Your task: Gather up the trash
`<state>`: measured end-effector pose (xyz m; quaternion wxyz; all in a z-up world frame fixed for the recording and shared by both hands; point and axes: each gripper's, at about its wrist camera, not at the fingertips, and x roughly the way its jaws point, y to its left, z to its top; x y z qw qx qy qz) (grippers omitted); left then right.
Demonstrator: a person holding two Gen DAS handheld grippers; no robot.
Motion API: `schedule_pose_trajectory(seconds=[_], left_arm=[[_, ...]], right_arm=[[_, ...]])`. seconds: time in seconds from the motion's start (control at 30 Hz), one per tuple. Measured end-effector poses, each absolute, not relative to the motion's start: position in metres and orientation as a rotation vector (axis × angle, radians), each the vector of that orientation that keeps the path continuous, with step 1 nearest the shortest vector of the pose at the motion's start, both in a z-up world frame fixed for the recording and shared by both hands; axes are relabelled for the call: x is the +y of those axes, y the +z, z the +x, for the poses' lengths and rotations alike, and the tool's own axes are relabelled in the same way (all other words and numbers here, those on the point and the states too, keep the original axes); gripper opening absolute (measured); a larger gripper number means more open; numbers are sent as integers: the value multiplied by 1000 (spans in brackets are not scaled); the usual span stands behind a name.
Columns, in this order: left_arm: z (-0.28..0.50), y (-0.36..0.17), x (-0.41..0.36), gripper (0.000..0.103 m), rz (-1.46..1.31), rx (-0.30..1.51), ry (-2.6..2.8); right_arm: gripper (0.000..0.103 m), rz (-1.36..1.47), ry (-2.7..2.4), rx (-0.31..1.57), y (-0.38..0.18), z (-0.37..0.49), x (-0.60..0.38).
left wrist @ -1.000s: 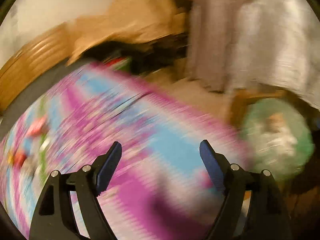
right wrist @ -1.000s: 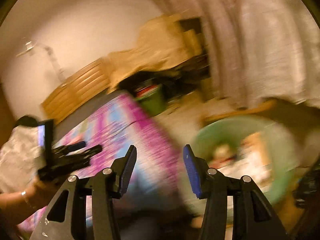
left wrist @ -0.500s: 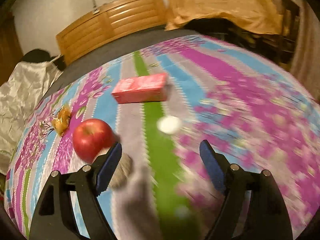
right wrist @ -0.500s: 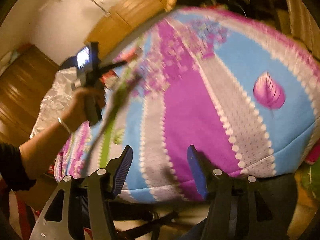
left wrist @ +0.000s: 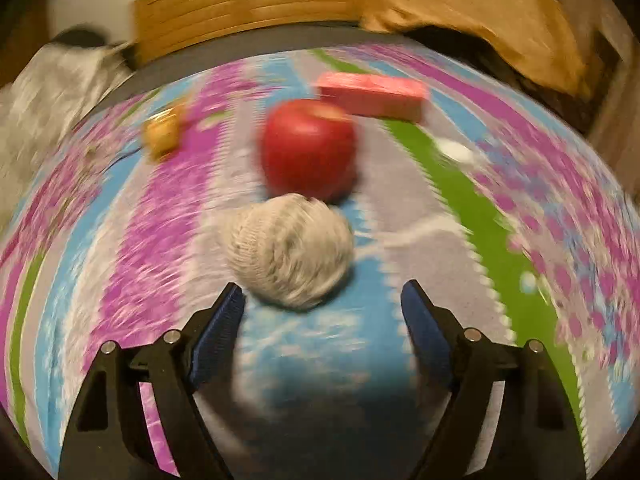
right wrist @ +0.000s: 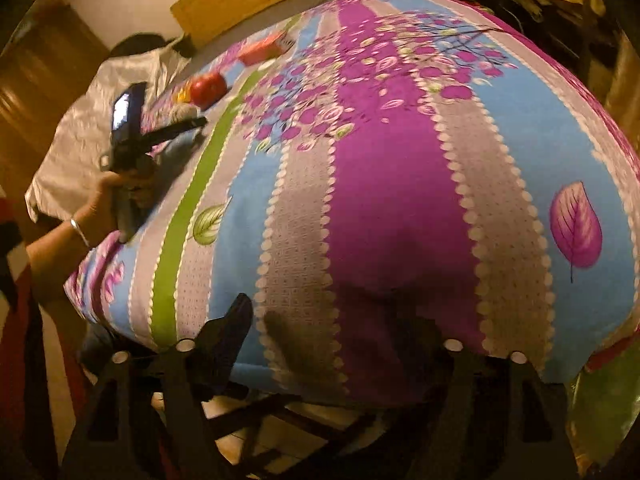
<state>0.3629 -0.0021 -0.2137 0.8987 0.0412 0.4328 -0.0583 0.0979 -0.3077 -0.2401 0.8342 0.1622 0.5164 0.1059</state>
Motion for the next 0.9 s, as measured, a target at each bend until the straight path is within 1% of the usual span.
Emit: schedule_pose_trajectory(seconds=[0.07,0.1,0.23,0.3,0.37,0.43,0.57,0.6,0.73,0.83,0.9], left_arm=[[365,-216,2,78,52,908,-128],[365,-216,-1,78,59,908,-128],[353,-210,-9,78,86,924,-178],[337,-206,-7,77,88,939,-244],[305,-194,-2,77,73,953,-292],[273,-178,15,77,44,942,-276],[238,-148,55,77,62,883,-176],[232,-140,66,74,79,867,-143],[212,-114,121,71,40,833,-7],[203,-102,136,71,11,807,23],[195,-98,128,71,27,794,22]], right_arm=[[82,351,222,1098,-240,101,-306],[82,350,219,1096,-240,101,-304],[83,320,215,1097,-233,98,-300],[83,306,228,1065,-218,92,-297],[83,280,246,1022,-202,86,-292],[83,254,260,986,-190,83,-287],[83,204,279,898,-164,78,-277],[83,188,270,871,-155,77,-275],[83,167,215,800,-133,75,-271],[85,168,135,752,-118,68,-273],[88,154,37,730,-107,63,-275]])
